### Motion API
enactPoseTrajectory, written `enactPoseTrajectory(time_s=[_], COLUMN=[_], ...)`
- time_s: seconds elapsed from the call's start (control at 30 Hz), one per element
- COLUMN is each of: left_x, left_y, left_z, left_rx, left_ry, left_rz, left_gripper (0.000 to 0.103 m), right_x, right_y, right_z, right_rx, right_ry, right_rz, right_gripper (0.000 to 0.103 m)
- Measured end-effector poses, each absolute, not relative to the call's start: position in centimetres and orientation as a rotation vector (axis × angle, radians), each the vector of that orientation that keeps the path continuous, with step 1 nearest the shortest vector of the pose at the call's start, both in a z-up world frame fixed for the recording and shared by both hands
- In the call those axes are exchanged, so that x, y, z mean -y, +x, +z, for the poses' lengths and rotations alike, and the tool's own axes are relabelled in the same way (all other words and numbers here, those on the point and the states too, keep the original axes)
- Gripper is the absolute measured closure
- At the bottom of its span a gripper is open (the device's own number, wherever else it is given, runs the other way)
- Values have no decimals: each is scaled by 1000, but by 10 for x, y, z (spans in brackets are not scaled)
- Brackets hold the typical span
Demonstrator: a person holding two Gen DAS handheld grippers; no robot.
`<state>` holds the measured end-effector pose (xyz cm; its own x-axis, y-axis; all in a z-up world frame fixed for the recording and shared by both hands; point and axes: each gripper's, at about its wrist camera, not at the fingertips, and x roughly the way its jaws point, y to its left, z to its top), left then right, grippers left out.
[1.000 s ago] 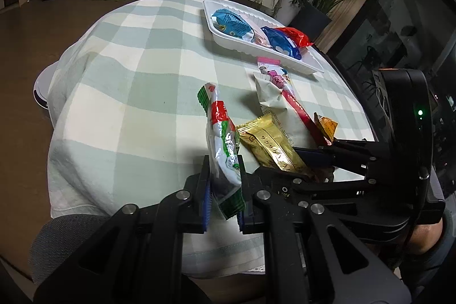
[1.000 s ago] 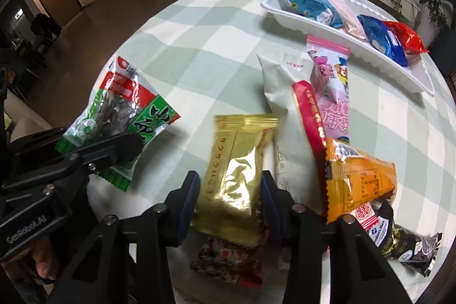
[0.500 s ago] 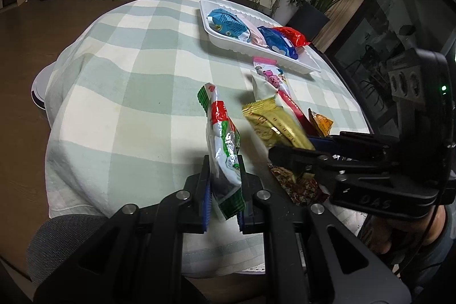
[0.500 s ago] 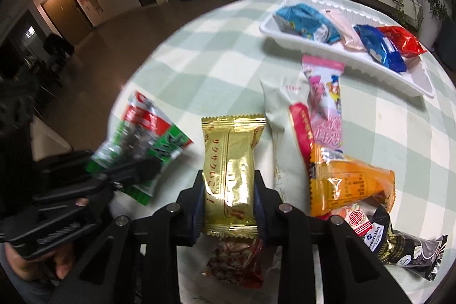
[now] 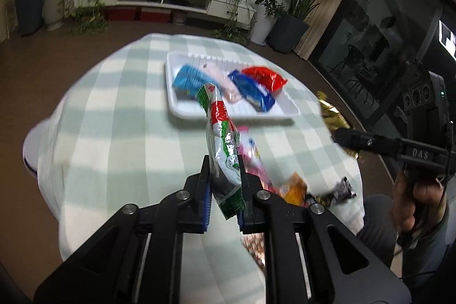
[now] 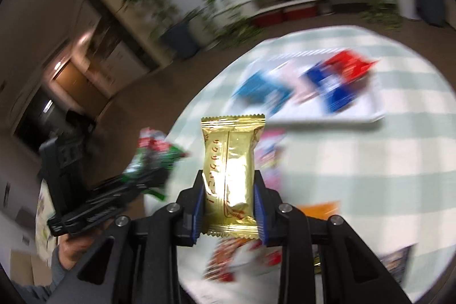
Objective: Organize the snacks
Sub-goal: 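Carry the green and gold packets into the white tray and release both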
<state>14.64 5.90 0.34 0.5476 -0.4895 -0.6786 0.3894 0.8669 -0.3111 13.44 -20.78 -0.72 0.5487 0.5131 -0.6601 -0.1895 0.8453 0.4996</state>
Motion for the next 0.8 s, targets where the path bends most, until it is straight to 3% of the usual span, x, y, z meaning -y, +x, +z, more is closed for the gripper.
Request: enactPoseTrajectory(time_s=[0.33, 0.8], left_x=[0, 60], left_y=[284, 386], left_z=[32, -52], left_rx=[-861, -1020], left_ry=[-26, 79], left_rz=[-540, -497], left_gripper=[91, 91], right_x=[251, 194], right_y=[232, 309], right_z=[21, -78], right_rx=[-818, -1046], right_ry=[311, 166], right_rz=[264, 304], right_gripper=[71, 71])
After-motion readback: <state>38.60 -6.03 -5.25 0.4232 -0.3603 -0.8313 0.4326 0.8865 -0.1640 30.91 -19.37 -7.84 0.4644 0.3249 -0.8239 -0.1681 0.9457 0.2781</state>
